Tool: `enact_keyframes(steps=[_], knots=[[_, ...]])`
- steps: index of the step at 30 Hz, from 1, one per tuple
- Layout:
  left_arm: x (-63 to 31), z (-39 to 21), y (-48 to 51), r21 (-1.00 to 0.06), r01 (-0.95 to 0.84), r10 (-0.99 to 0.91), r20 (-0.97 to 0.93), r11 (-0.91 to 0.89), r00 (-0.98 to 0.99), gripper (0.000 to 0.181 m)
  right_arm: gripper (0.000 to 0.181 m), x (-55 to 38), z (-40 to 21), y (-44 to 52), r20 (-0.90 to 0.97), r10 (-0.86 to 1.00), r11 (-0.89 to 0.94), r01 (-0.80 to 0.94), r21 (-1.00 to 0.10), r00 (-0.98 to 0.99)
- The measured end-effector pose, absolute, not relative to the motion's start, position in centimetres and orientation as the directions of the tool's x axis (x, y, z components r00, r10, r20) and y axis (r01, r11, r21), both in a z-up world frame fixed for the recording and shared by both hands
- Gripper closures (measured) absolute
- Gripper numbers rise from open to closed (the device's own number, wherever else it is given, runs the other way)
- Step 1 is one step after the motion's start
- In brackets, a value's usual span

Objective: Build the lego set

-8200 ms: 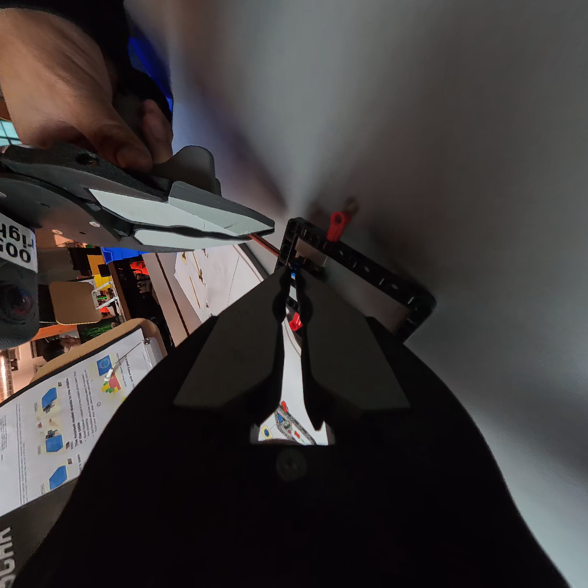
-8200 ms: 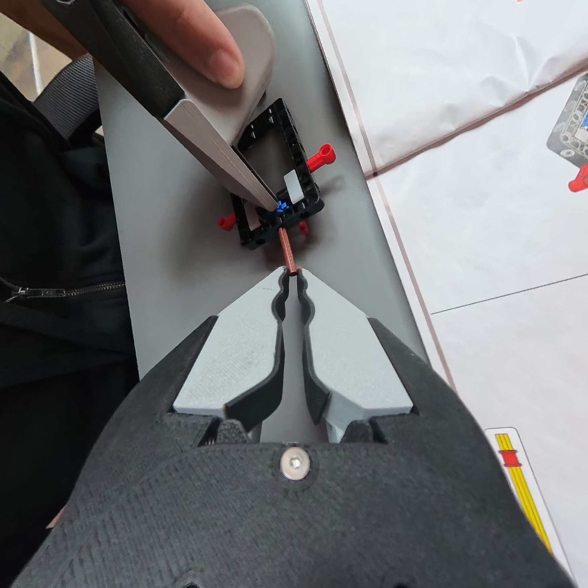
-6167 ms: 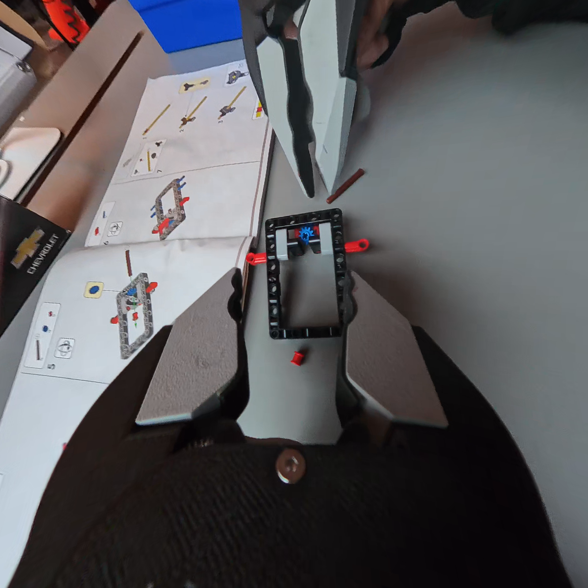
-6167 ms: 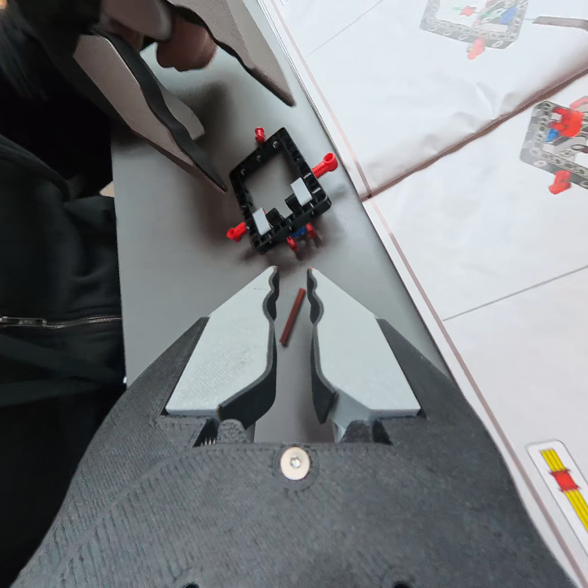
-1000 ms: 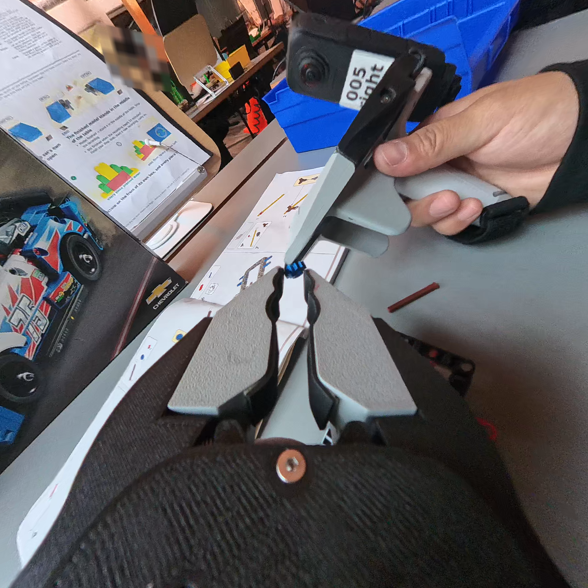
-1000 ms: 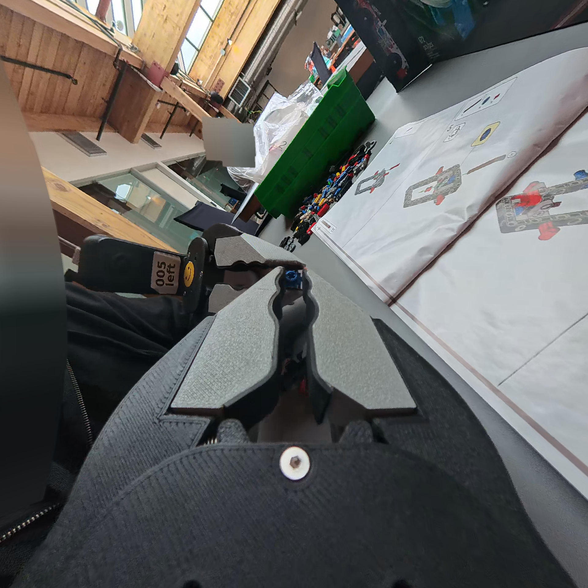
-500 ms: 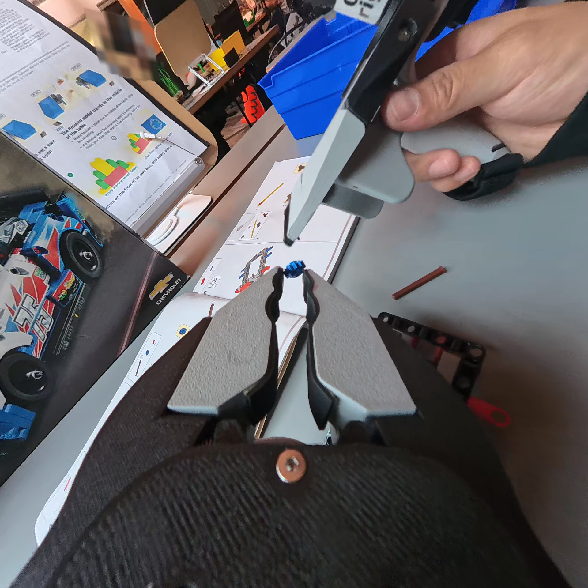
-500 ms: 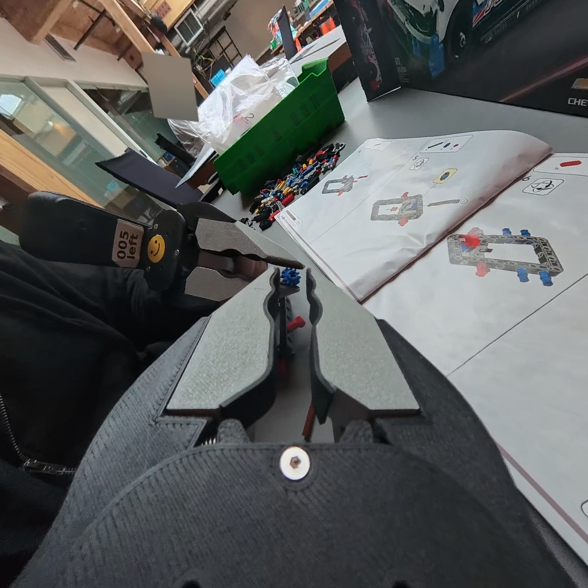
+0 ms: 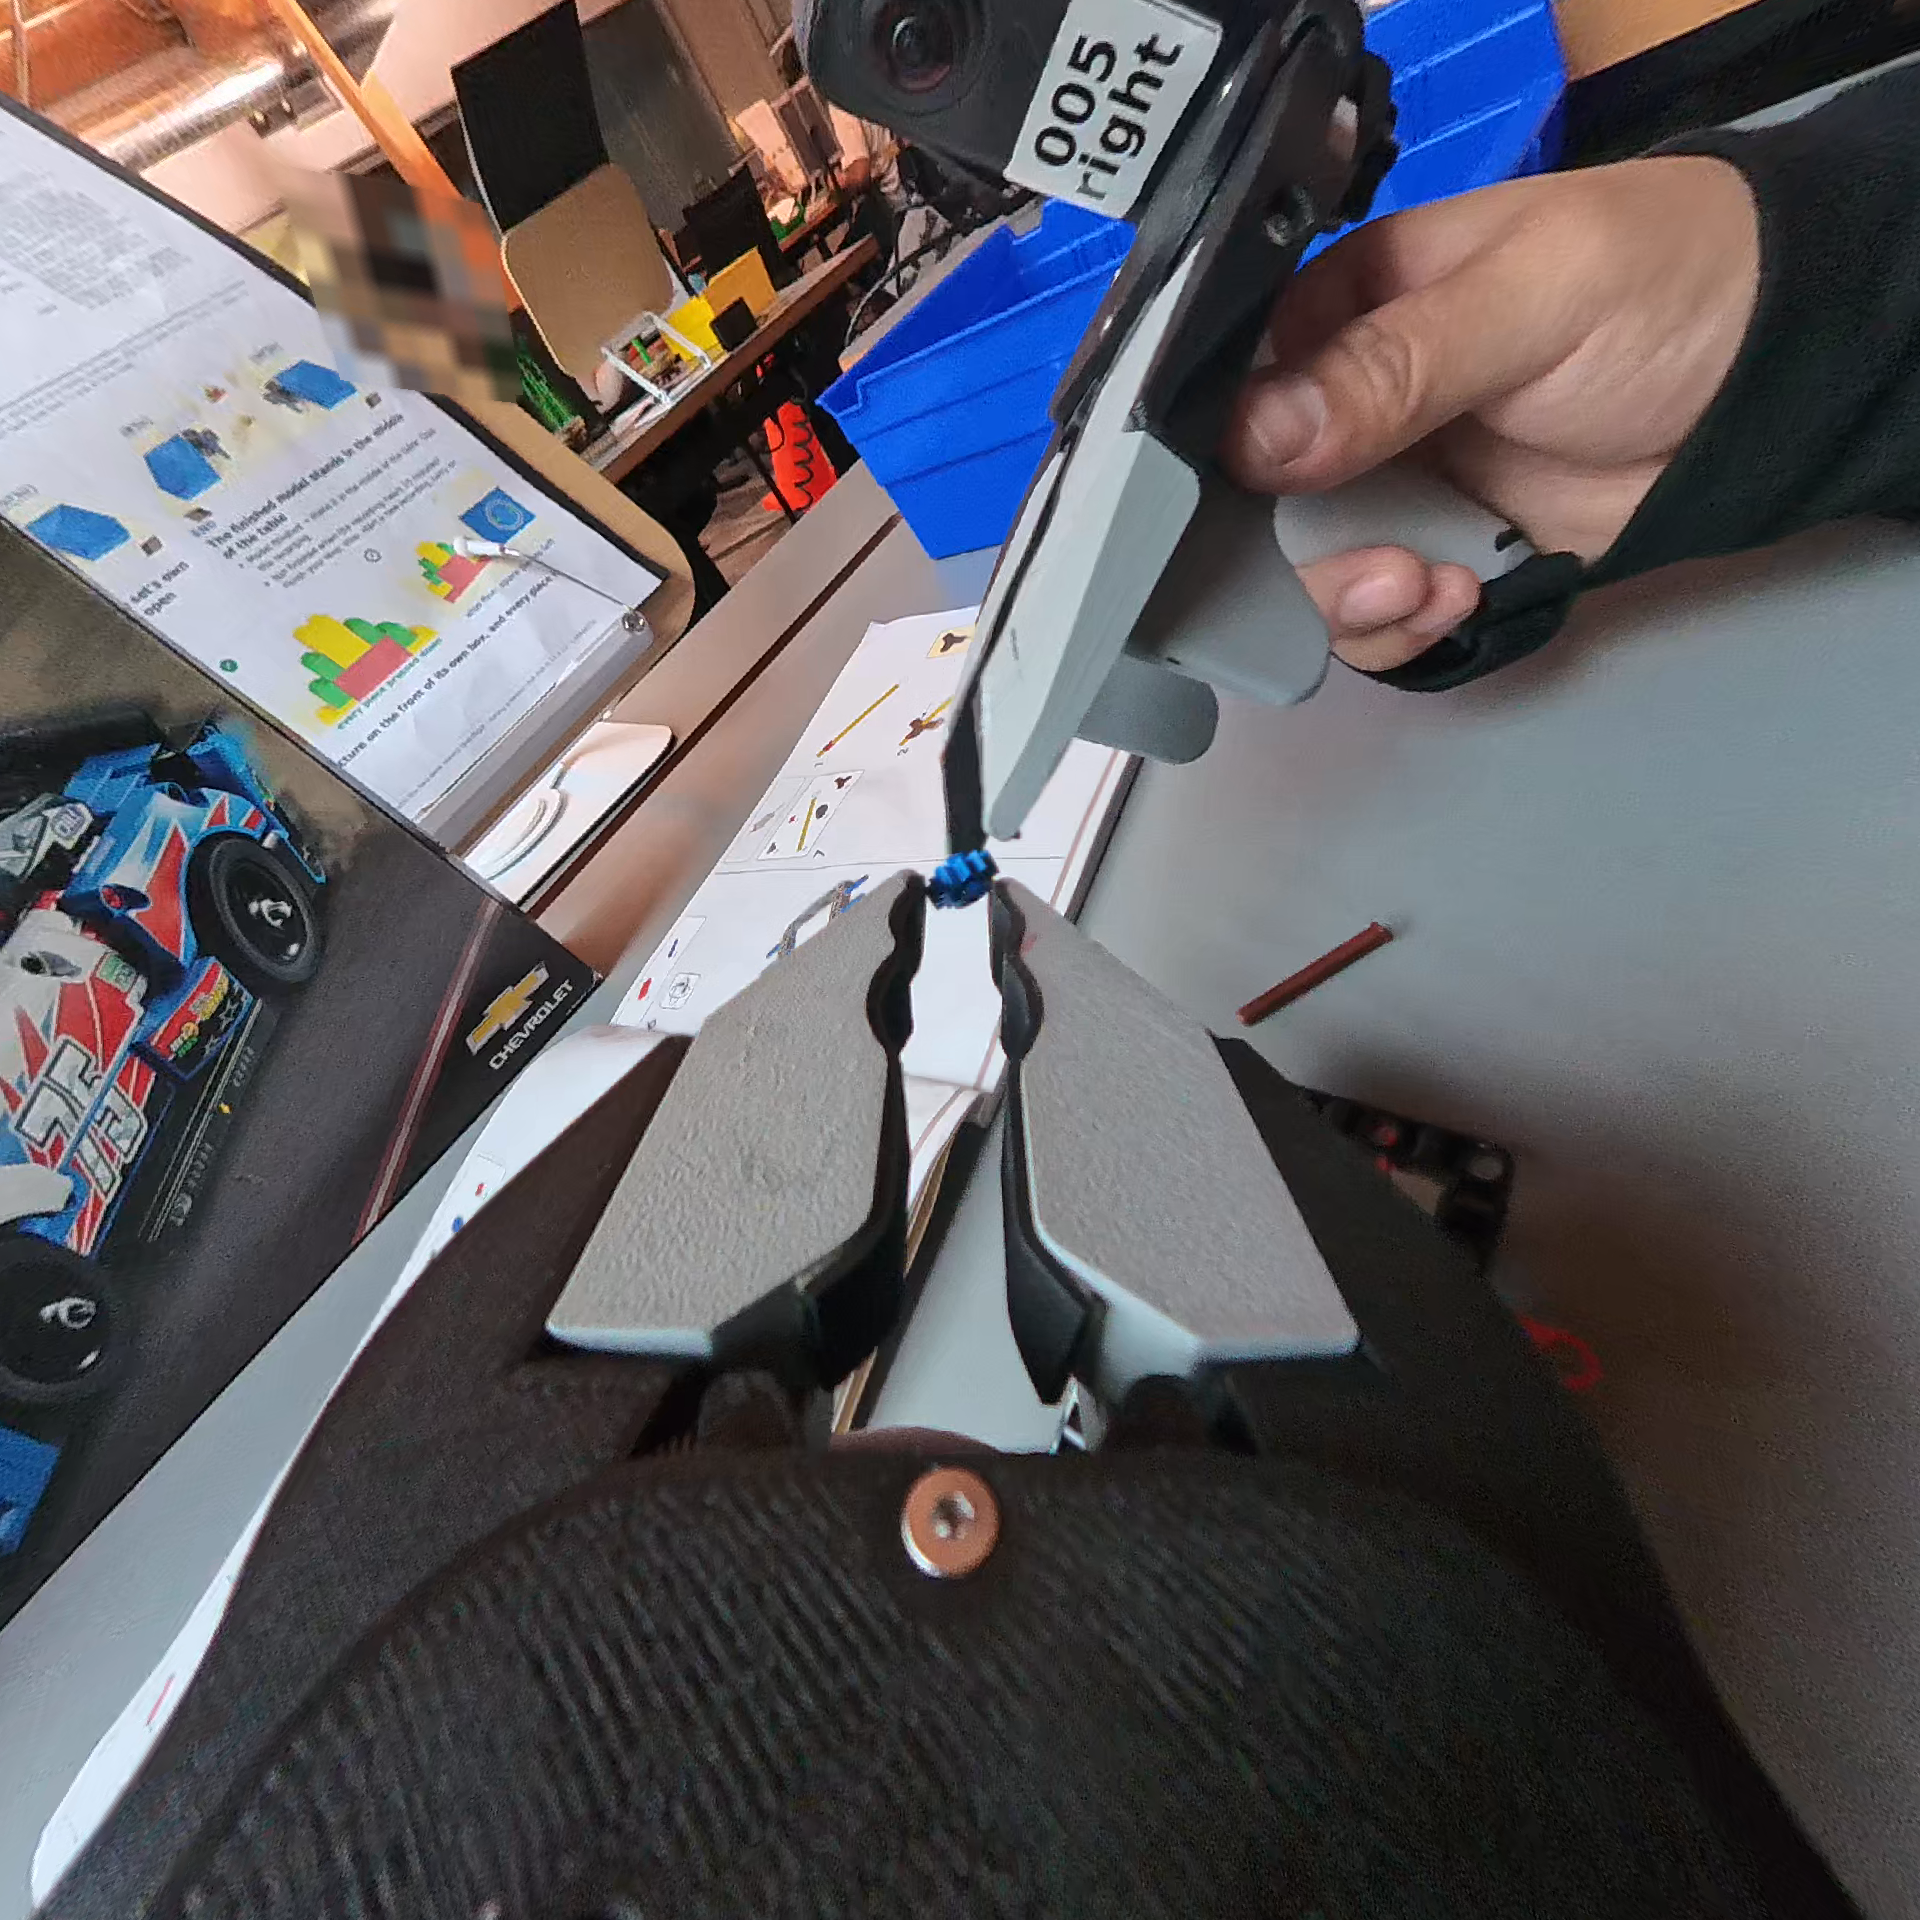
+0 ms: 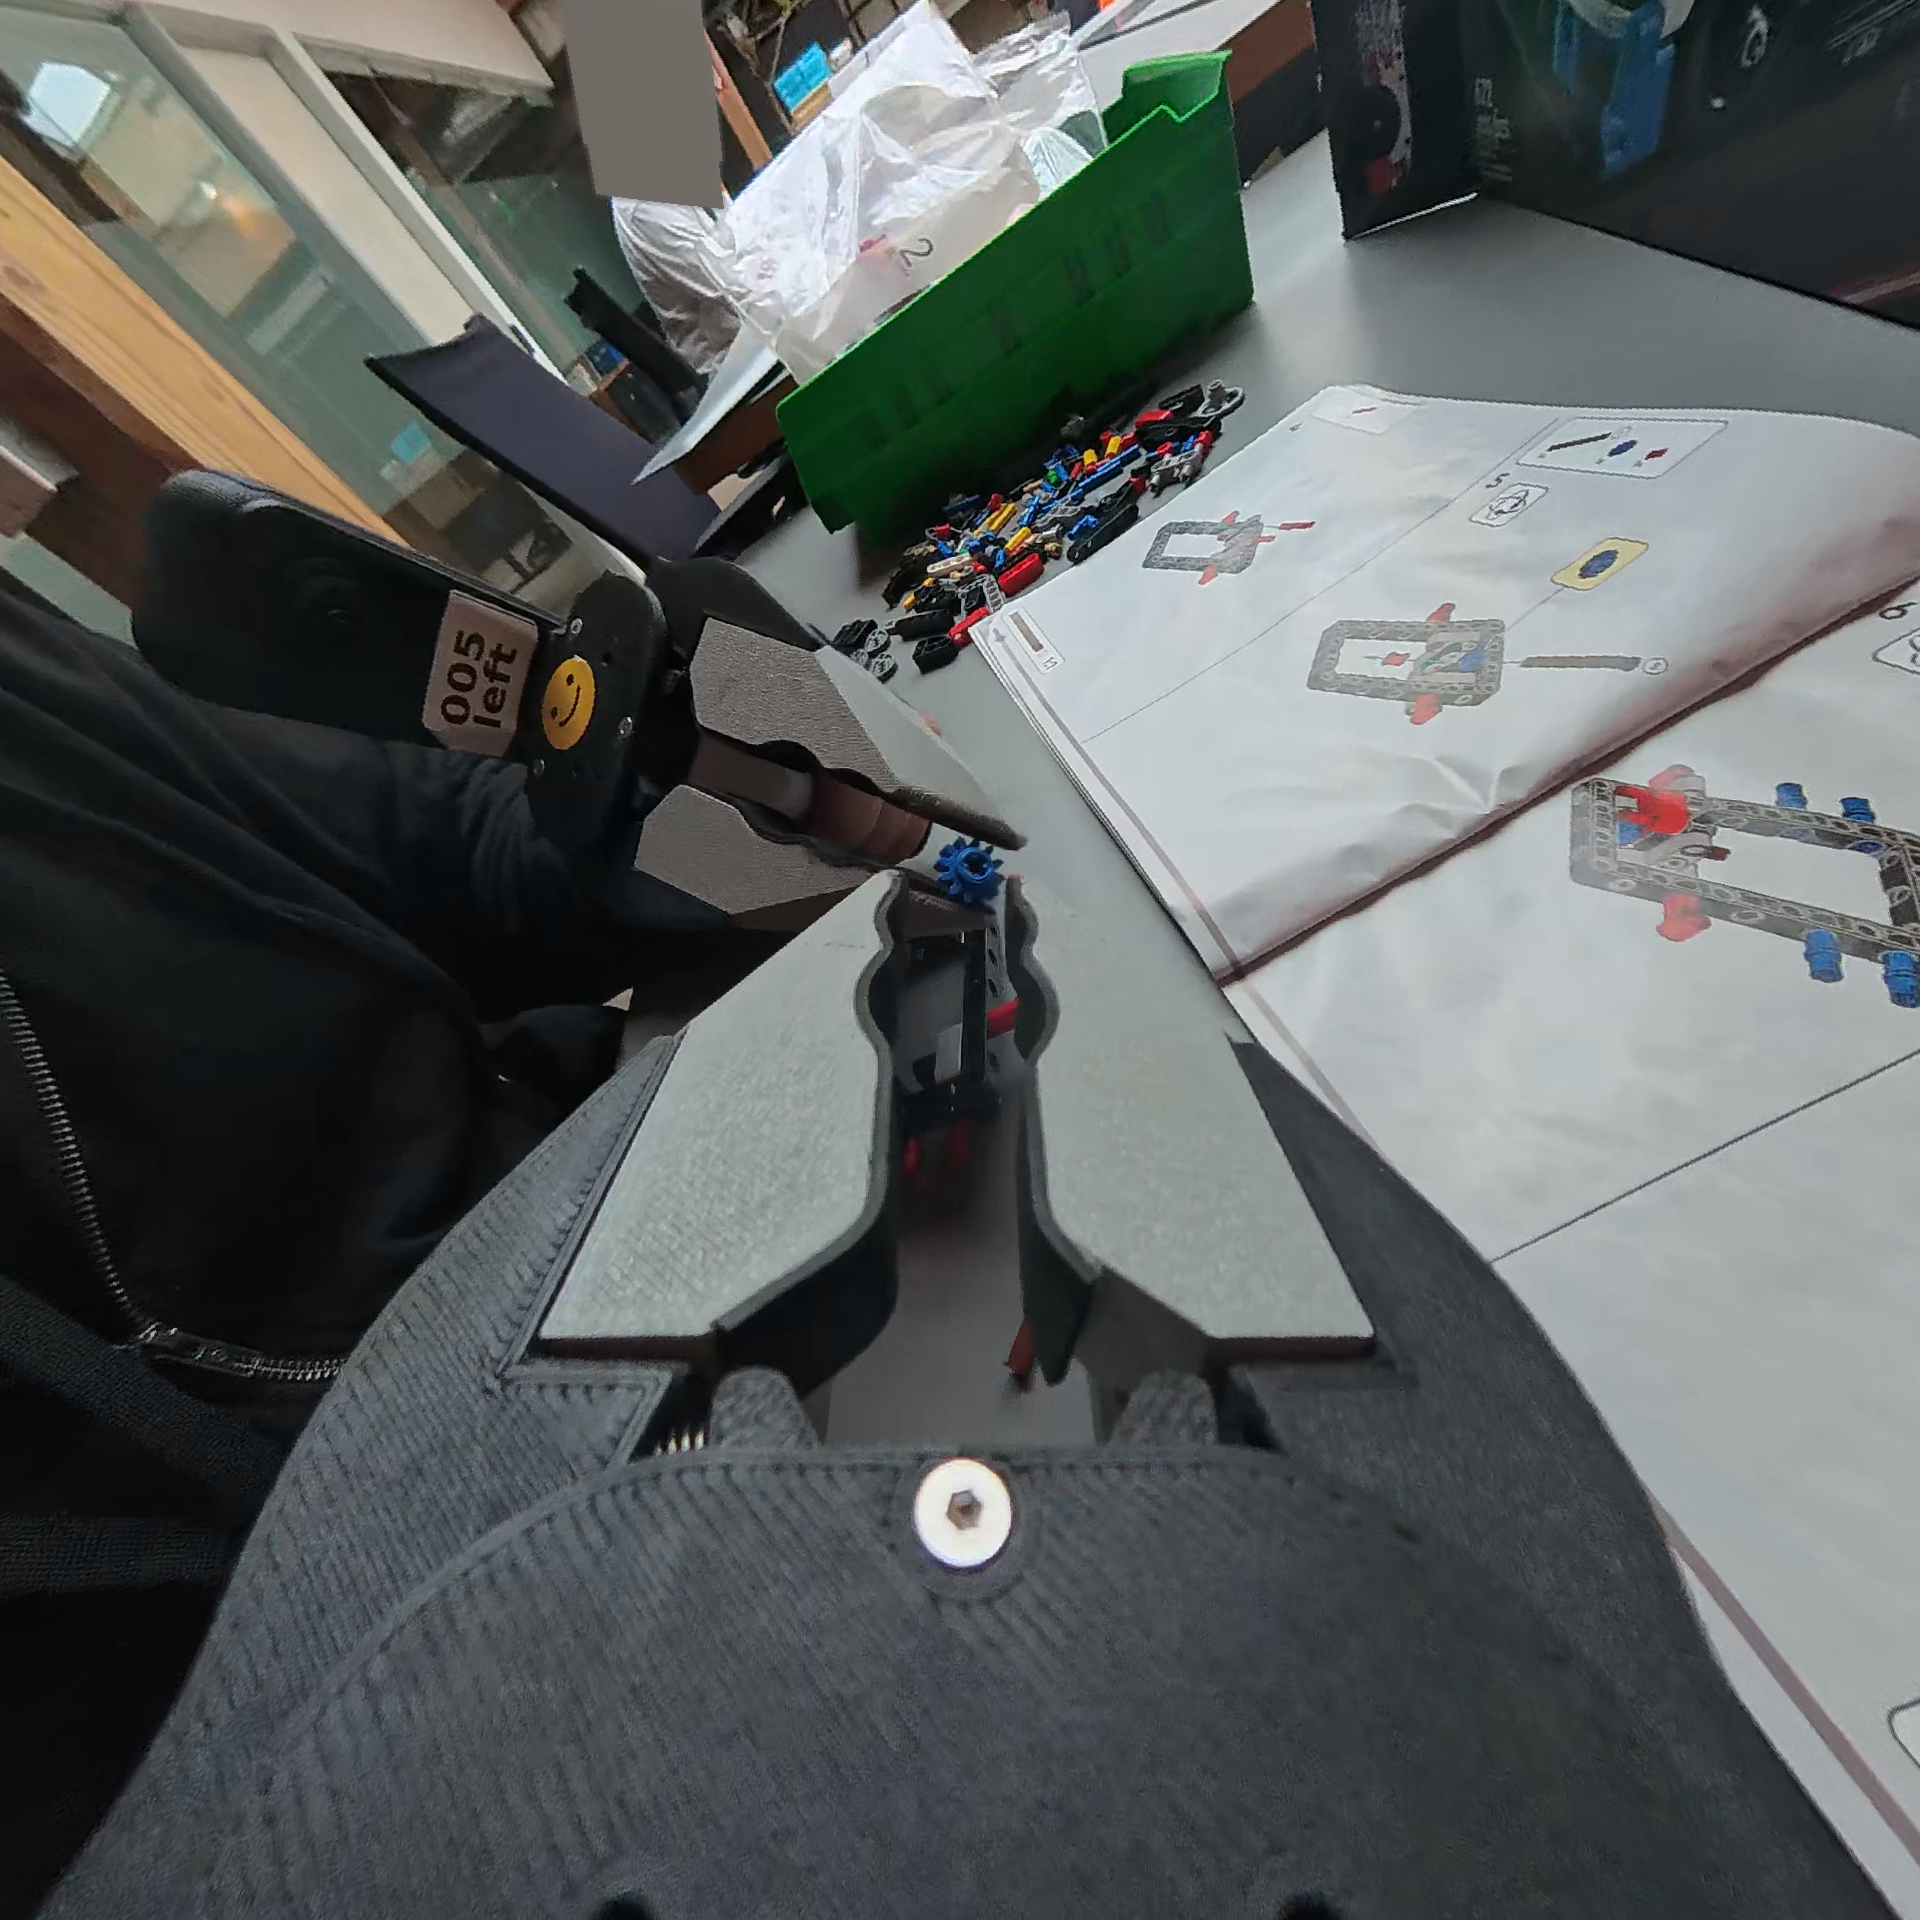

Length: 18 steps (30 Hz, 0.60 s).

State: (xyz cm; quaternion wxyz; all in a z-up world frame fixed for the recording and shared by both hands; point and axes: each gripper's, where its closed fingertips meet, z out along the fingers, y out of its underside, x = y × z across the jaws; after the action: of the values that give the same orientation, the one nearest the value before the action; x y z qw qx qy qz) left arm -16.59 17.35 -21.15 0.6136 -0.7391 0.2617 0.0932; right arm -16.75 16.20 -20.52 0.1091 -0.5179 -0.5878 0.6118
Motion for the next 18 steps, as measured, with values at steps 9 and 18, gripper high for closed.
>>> enact_keyframes(steps=[9,18], knots=[[-15.4,-21.1,16.7,-0.824,-0.565,-0.327,-0.524,-0.038,0.787,0.171,0.171,-16.2,-20.6,15.1,-0.617,0.617,-0.339,0.543,-0.768,-0.487],[-15.3,-21.1,16.6,-0.821,-0.571,-0.339,-0.529,-0.027,0.778,0.171,0.172,-16.1,-20.7,14.9,-0.659,0.574,-0.367,0.567,-0.738,-0.486]])
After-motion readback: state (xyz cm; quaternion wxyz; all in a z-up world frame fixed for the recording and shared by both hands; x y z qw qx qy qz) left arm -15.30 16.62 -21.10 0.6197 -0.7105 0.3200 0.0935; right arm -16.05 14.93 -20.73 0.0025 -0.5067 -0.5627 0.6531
